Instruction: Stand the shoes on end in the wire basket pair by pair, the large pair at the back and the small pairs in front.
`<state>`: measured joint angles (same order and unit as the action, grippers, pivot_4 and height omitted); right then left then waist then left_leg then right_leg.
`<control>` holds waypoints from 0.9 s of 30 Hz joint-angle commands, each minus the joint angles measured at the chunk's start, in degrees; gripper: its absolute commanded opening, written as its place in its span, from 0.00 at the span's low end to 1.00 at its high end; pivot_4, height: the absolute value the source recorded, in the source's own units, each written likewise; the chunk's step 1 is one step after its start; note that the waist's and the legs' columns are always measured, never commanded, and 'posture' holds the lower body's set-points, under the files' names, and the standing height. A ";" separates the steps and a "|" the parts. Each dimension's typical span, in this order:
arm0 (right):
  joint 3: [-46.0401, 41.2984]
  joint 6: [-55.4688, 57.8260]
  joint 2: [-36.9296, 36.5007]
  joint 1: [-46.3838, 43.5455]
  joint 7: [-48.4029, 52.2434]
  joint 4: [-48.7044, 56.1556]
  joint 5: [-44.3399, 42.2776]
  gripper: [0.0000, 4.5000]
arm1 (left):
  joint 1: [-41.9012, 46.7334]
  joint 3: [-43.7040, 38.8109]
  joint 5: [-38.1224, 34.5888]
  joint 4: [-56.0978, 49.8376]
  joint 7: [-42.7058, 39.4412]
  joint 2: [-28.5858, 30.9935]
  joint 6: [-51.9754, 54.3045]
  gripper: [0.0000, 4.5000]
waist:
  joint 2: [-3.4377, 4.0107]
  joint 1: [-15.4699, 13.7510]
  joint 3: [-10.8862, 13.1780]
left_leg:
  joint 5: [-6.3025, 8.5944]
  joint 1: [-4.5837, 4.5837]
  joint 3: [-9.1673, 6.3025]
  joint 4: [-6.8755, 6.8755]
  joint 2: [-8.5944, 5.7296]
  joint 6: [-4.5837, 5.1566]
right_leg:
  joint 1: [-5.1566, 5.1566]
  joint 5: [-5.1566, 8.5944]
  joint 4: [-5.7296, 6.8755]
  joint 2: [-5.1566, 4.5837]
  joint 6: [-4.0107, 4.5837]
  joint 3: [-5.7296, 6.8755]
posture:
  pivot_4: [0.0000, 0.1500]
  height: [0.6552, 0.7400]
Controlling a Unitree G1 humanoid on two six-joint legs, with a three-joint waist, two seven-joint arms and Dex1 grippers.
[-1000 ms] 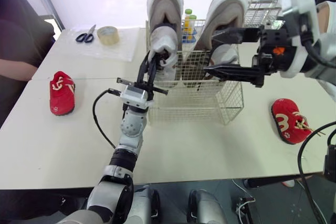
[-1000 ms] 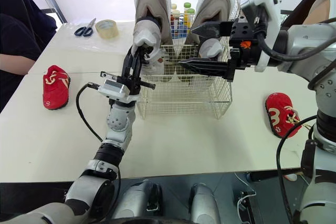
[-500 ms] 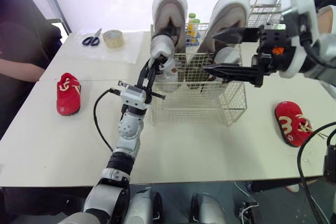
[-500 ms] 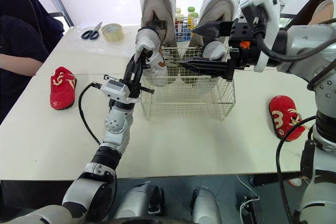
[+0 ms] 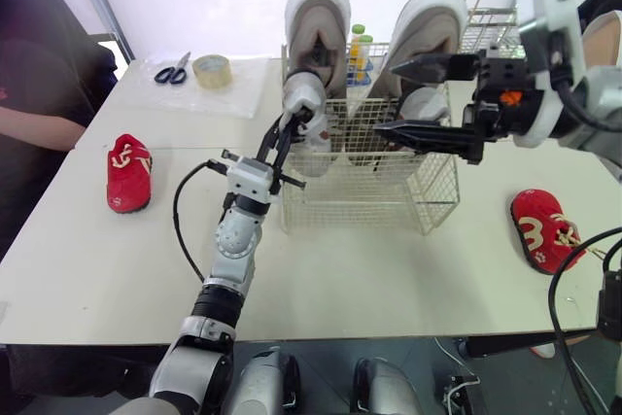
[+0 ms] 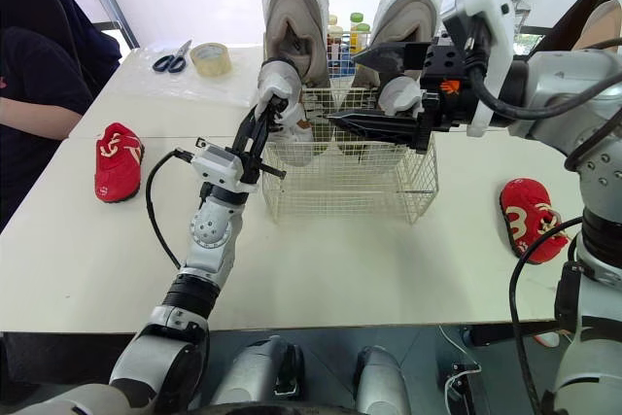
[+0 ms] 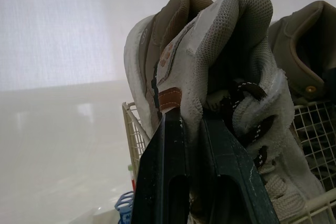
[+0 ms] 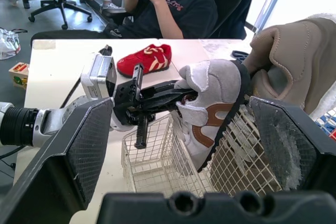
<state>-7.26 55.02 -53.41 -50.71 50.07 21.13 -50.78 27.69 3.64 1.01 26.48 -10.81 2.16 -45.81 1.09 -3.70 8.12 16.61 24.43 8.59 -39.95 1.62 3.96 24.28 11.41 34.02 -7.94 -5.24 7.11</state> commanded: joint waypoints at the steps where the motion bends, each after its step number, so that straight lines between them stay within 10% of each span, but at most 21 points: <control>1: -2.16 -1.26 -0.10 -0.40 -0.16 0.86 -0.27 1.00 | -5.33 3.82 2.54 5.34 -2.86 0.12 6.22 0.01 | 0.00 0.05 0.00 | 0.00 0.00 0.00 0.01 0.00 0.00 | 0.00 0.00 -0.01 0.00 0.00 0.00 | 1.00 1.00; 5: -1.91 -1.70 0.07 -0.23 -0.20 0.78 -0.14 1.00 | -5.65 3.15 -1.00 2.74 -4.65 -0.29 6.12 0.24 | -0.02 0.12 0.01 | 0.01 0.01 0.01 0.11 0.00 -0.01 | 0.06 0.00 -0.05 -0.02 0.00 0.00 | 1.00 1.00; 12: -1.54 -2.21 0.37 -0.24 -0.03 0.58 0.14 1.00 | -5.77 1.04 -7.11 -6.28 -6.11 -0.09 9.50 0.99 | -0.10 0.18 0.10 | 0.00 0.07 0.03 0.40 -0.01 -0.01 | 0.22 0.00 -0.18 -0.01 0.00 0.06 | 1.00 1.00; 27: -0.44 -3.99 1.05 -0.45 1.90 -1.29 1.61 1.00 | -14.51 -5.10 -27.12 -39.99 -14.32 13.54 41.10 0.99 | -0.47 2.41 0.86 | -0.52 1.06 0.10 0.71 0.02 -0.47 | 1.09 -0.09 -0.03 0.20 -0.10 0.12 | 1.00 1.00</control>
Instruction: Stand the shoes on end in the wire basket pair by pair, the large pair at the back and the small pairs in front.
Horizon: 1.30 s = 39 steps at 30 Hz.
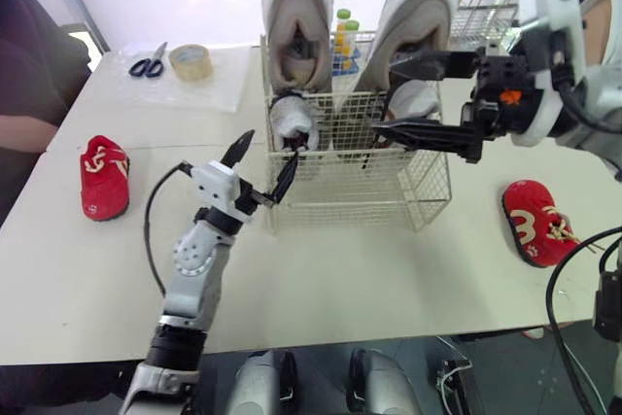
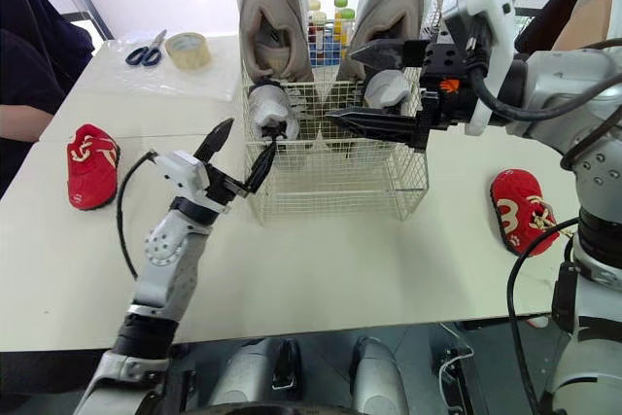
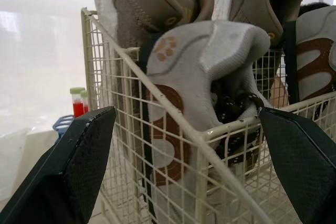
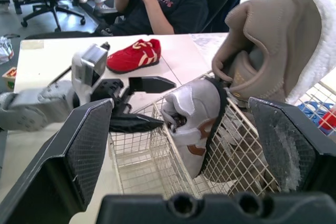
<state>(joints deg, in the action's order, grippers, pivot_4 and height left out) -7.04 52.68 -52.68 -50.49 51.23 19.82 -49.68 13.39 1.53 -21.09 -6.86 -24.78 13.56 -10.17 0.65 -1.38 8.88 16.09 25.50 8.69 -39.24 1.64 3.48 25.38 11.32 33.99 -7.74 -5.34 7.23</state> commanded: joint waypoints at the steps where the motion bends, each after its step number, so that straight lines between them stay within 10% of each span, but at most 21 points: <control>1: -0.63 -1.82 0.32 -0.64 0.97 -0.16 0.60 1.00 | -0.23 -4.04 -7.08 -8.35 -0.83 3.32 7.83 0.99 | -0.11 0.33 0.21 | 0.05 0.00 0.00 0.01 0.01 0.09 | 0.00 0.06 0.01 0.01 0.10 0.01 | 1.00 1.00; 17: -14.32 3.50 -12.20 9.95 1.46 1.88 -0.38 1.00 | 11.10 -21.54 -58.35 -15.99 -9.46 33.19 52.21 0.99 | -0.36 0.64 1.11 | -0.10 -0.03 0.05 0.02 -0.02 -0.17 | -0.02 0.01 0.09 0.08 -0.17 -0.03 | 1.00 1.00; 29: -35.08 20.35 -15.56 29.14 -14.07 5.12 5.18 1.00 | 28.39 -11.69 -55.33 -6.62 -24.88 32.84 60.23 0.99 | -0.45 0.59 1.23 | -0.15 -0.12 0.20 0.04 -0.01 -0.26 | -0.08 0.04 0.13 0.17 -0.25 -0.14 | 1.00 1.00; 39: -39.03 19.04 4.05 47.89 -27.89 14.35 13.87 1.00 | 29.91 -10.14 -49.66 -5.28 -28.76 28.56 60.43 0.99 | -0.42 0.73 1.23 | -0.36 -0.18 0.09 0.09 0.18 -0.58 | -0.08 0.06 0.23 0.47 -0.32 -0.20 | 1.00 1.00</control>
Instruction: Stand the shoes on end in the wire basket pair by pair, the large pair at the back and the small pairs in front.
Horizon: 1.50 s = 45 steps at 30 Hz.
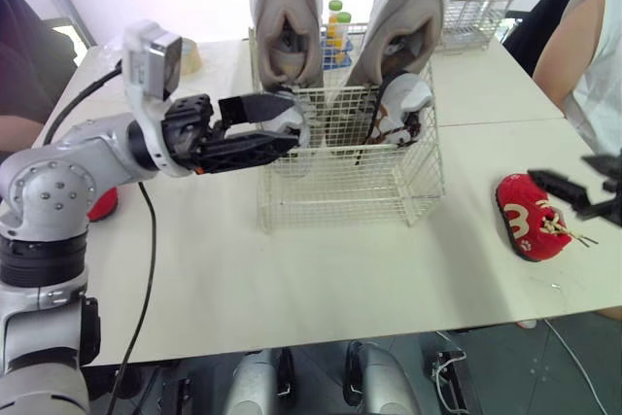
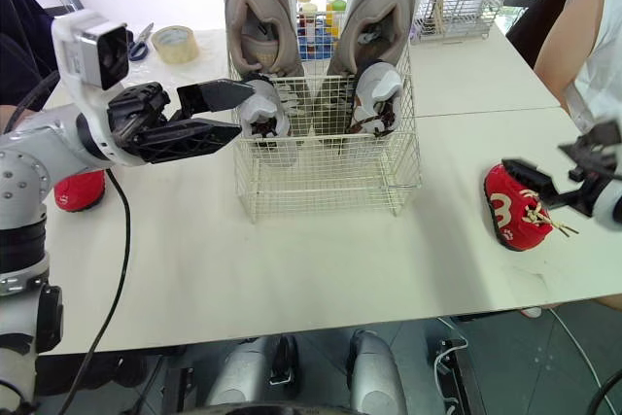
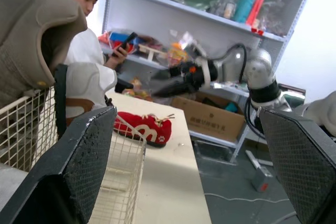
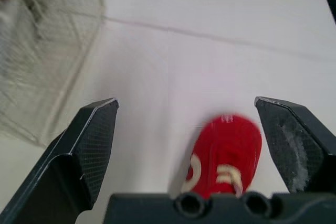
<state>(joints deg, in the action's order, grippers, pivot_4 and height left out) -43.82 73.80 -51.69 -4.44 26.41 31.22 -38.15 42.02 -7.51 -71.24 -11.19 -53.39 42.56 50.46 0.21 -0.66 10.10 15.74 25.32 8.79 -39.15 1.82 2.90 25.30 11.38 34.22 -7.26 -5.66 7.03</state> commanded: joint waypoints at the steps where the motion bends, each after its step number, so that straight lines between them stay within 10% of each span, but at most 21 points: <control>1: -1.79 -3.17 4.18 2.96 -3.79 3.18 3.30 1.00 | 1.23 -1.22 0.64 -1.19 0.01 -0.64 -0.04 0.99 | 0.04 -0.03 0.00 | -0.02 0.00 -0.01 0.01 0.00 -0.03 | 0.01 0.00 0.01 0.01 0.00 0.00 | 1.00 1.00; 26: 4.27 -17.47 15.66 9.30 -7.41 -9.39 9.47 1.00 | -2.82 -1.85 5.39 -6.32 0.84 -0.76 -0.96 0.99 | 0.06 0.05 -0.01 | -0.09 -0.13 -0.08 -0.03 -0.01 -0.11 | -0.06 -0.01 0.19 0.13 0.04 -0.17 | 1.00 1.00; 36: 6.13 -20.81 15.10 8.65 -7.29 -12.19 10.31 0.09 | -3.14 -1.75 7.96 -5.17 -1.30 -1.04 -2.03 1.00 | 0.06 0.06 -0.02 | -0.10 -0.20 -0.08 -0.04 -0.01 -0.13 | -0.10 -0.01 0.26 0.14 0.04 -0.18 | 1.00 1.00; 45: 2.34 -23.37 6.51 1.83 -3.92 -11.62 9.32 0.03 | -1.33 -1.97 9.26 -1.58 -2.88 -2.35 -2.74 1.00 | 0.13 0.13 -0.01 | -0.11 -0.31 0.00 -0.07 -0.01 -0.13 | -0.13 -0.01 0.36 0.14 0.04 -0.28 | 1.00 1.00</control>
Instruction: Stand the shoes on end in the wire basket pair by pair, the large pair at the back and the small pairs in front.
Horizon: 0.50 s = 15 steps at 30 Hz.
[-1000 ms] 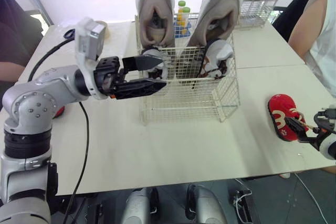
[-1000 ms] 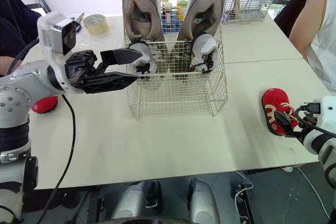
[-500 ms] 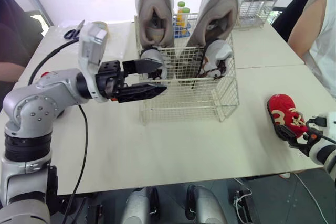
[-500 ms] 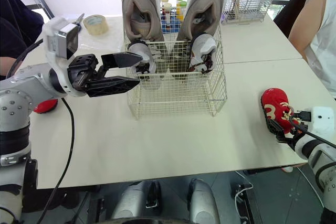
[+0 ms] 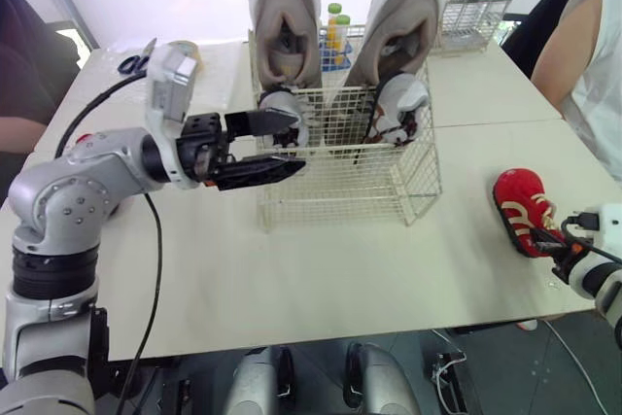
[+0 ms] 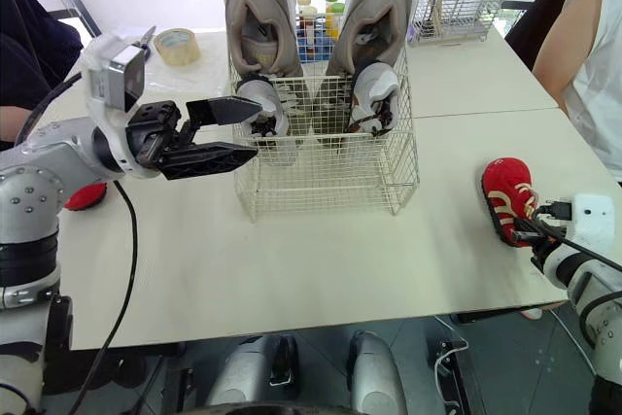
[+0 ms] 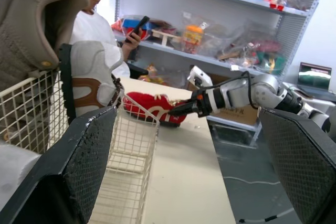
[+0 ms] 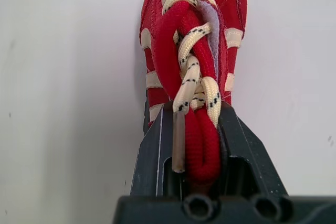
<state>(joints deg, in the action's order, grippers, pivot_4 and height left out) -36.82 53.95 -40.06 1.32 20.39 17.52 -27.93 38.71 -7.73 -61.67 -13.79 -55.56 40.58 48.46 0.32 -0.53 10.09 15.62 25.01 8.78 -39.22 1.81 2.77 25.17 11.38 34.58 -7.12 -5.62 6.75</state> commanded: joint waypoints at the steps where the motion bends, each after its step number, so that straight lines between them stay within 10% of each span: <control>1: -5.88 -3.73 -8.67 -7.32 3.59 2.38 -2.04 0.03 | 3.42 -2.49 -1.31 2.52 -0.03 -1.02 -0.33 1.00 | 0.06 -0.03 0.02 | 0.00 -0.01 0.02 -0.01 0.00 0.00 | 0.00 0.00 0.03 0.00 0.00 -0.02 | 1.00 1.00; 15: 8.23 -14.65 -26.12 -39.61 26.08 2.43 -15.29 0.03 | 21.06 -8.64 -8.35 20.97 7.47 -5.53 8.10 1.00 | -0.01 0.12 0.06 | -0.04 -0.23 0.13 -0.08 0.04 -0.04 | 0.02 0.03 0.38 0.08 0.01 -0.23 | 1.00 1.00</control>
<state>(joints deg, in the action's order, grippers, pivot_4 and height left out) -29.12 41.53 -64.59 -35.34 44.88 18.56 -42.01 57.37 -13.57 -68.08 6.09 -48.67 34.68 55.36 0.31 -0.41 10.15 15.58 24.78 8.91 -39.31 1.87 2.73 25.19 11.40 34.97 -7.05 -5.61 6.52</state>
